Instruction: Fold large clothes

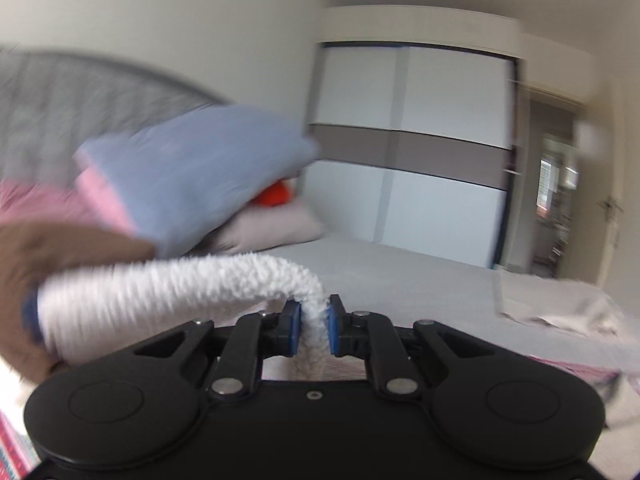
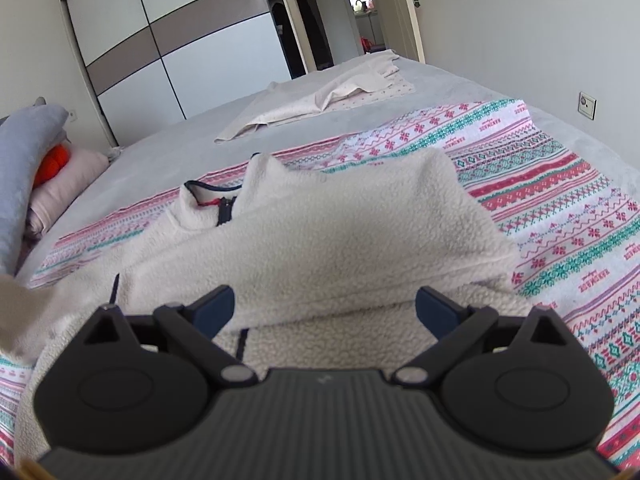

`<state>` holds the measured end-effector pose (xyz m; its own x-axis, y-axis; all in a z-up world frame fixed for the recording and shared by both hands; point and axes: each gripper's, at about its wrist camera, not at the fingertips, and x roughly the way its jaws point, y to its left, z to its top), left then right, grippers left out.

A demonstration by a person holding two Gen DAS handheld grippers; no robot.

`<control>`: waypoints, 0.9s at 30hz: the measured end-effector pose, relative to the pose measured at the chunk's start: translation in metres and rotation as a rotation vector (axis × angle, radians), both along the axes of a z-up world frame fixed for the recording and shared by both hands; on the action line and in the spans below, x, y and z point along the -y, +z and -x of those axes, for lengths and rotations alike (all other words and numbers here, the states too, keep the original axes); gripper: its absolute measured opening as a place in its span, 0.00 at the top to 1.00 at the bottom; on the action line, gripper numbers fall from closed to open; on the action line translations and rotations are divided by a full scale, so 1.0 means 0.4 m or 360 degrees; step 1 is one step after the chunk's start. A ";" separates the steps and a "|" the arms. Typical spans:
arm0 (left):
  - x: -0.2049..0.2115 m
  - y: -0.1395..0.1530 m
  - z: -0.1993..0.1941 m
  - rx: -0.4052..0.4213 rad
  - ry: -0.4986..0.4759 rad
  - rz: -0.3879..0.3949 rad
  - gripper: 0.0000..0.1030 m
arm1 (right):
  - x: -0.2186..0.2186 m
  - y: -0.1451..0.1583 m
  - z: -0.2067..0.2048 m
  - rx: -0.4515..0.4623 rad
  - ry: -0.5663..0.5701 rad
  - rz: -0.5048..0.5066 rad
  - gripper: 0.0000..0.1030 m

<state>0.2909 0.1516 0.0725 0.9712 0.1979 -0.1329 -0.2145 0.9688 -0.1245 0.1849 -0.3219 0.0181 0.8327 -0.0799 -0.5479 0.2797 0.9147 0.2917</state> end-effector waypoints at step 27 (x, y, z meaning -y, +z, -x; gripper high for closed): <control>0.621 -0.238 0.071 -0.0611 -0.1405 -0.0342 0.45 | -0.041 -0.025 -0.033 -0.0079 0.0135 0.0080 0.04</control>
